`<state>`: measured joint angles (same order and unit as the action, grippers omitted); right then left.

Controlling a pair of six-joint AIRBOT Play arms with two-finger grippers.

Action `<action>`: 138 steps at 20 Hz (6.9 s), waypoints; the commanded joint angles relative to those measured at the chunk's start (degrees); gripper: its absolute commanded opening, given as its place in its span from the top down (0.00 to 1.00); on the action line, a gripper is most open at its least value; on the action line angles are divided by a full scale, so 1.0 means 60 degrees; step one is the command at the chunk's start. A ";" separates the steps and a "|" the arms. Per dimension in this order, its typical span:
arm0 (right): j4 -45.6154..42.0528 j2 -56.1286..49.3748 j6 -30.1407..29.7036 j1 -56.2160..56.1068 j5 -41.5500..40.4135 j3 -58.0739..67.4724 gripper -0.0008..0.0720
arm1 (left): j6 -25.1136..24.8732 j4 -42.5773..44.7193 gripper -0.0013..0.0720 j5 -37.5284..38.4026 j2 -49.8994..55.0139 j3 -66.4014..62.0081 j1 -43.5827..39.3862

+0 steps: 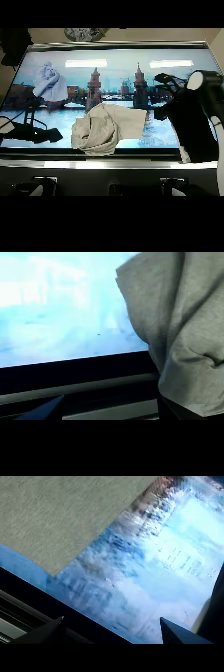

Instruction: Fold the shirts.

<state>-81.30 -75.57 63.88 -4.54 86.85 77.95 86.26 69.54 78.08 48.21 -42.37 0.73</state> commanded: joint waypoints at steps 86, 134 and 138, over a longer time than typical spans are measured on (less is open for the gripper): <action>0.1370 -0.3067 -0.1089 0.0761 -0.0109 0.4124 0.10 | 0.0430 0.2109 0.00 0.0856 0.6663 -0.7989 -0.1450; 0.7297 0.1056 -0.0765 -0.0477 -0.4900 -0.8546 0.93 | -0.0889 -0.0557 0.94 -0.2328 0.4044 -0.1494 0.3337; 0.5574 0.2204 -0.1654 -0.0477 -0.3661 -0.6717 0.93 | -0.1180 -0.0565 0.94 -0.2514 0.2477 -0.2368 0.3373</action>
<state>-41.23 -66.39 56.36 -6.48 61.01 31.18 80.55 66.22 63.68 68.66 -53.43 20.86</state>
